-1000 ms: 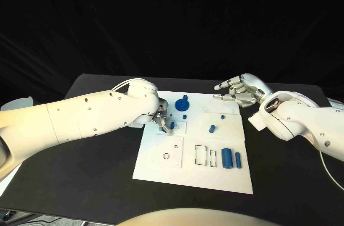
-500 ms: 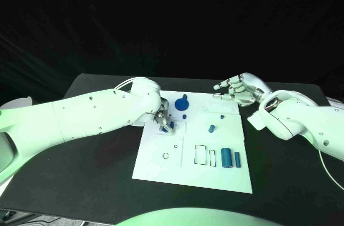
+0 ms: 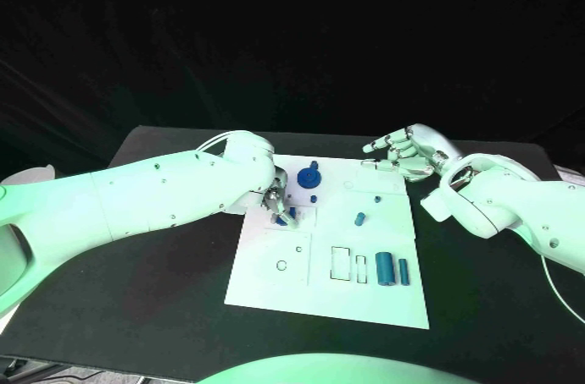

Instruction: Assemble the parts on the task board

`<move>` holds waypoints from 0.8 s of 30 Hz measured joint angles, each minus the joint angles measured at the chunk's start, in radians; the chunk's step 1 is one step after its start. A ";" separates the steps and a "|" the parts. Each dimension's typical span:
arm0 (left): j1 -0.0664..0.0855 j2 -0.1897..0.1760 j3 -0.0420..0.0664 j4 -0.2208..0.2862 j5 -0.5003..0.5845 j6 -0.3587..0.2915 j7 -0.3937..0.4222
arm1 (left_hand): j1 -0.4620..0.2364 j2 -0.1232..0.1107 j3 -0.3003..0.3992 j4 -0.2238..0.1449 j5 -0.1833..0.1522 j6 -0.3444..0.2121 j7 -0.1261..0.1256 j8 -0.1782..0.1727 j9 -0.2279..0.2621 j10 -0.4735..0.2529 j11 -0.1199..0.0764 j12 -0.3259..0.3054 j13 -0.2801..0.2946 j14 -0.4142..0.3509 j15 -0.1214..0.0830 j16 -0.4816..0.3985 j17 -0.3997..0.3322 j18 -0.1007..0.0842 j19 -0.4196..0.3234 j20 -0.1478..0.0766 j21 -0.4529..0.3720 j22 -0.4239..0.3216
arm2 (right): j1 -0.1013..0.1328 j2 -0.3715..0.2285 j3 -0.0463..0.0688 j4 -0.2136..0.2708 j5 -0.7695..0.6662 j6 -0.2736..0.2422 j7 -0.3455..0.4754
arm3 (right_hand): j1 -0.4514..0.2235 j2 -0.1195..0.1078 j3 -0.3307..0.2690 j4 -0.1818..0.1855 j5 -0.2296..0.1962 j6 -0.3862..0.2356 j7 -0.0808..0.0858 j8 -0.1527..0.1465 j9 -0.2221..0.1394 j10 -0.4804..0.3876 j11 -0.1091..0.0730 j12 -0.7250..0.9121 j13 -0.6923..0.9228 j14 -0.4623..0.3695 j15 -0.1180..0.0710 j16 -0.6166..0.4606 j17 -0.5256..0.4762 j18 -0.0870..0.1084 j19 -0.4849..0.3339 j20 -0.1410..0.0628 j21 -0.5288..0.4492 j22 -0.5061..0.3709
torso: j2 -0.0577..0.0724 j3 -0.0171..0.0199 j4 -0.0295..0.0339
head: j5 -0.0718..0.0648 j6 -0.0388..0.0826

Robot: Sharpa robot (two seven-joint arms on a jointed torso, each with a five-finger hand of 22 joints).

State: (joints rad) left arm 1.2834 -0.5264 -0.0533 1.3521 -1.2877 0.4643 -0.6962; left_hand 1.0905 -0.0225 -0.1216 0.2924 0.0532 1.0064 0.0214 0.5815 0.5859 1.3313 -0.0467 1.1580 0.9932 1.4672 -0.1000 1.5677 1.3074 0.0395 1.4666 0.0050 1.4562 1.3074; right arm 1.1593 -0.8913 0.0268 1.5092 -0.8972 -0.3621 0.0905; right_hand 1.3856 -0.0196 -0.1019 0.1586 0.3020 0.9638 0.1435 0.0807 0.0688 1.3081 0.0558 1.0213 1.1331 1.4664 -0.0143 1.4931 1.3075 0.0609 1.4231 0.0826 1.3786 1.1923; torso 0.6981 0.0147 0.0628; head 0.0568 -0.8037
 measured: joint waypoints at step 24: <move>0.002 0.007 0.001 -0.006 0.006 0.008 0.003 | 0.183 0.052 0.120 -0.038 0.069 -0.009 0.003 -0.014 -0.007 -0.008 -0.003 -0.012 -0.013 -0.004 -0.004 0.000 0.000 0.000 0.000 0.000 -0.012 0.000 | 0.000 0.000 0.000 0.000 0.000 0.002 0.000 | 0.000 0.000 0.000 0.000 0.000 0.000 0.000 0.000 0.000 0.000 0.000 0.000 0.000 0.000 0.000 0.000 0.000 0.000 0.000 0.000 0.000 0.000 | 0.000 -0.0001 -0.0004 | 0.000 0.000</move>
State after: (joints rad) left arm 1.2857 -0.5191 -0.0527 1.3462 -1.2816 0.4727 -0.6933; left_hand 1.2731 0.0298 -0.0016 0.2545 0.1220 0.9978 0.0243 0.5677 0.5787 1.3235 -0.0499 1.1464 0.9800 1.4635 -0.1036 1.5677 1.3073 0.0395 1.4666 0.0050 1.4442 1.3073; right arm 1.1592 -0.8914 0.0268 1.5090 -0.8974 -0.3597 0.0900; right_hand 1.3856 -0.0196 -0.1019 0.1585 0.3019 0.9638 0.1435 0.0807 0.0688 1.3081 0.0558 1.0213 1.1333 1.4664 -0.0144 1.4932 1.3073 0.0610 1.4231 0.0826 1.3786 1.1923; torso 0.6982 0.0146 0.0624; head 0.0566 -0.8035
